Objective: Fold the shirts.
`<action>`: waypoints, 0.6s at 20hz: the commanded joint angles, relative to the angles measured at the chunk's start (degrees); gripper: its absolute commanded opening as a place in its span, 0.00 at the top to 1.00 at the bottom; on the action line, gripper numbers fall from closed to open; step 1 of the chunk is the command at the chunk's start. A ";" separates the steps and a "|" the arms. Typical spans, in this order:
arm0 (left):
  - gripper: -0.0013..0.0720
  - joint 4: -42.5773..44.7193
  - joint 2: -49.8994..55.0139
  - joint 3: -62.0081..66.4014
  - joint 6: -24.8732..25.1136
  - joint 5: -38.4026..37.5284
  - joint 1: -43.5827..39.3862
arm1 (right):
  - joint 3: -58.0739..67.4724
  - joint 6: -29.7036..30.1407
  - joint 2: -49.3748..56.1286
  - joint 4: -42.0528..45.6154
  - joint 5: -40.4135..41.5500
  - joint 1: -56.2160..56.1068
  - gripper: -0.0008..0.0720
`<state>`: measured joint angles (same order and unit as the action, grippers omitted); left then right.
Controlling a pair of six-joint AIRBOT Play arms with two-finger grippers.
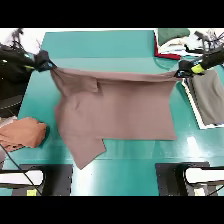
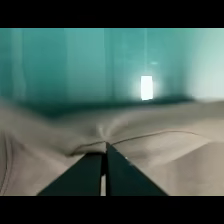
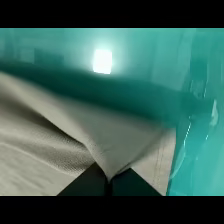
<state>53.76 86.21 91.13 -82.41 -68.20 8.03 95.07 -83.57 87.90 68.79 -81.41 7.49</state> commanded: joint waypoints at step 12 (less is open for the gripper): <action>0.95 9.11 6.03 -7.13 1.86 -5.18 -3.08 | -7.37 -0.42 2.25 5.51 1.99 -0.74 0.96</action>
<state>61.08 92.16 86.94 -80.73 -72.20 5.56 93.71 -84.27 91.90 73.76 -80.77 6.76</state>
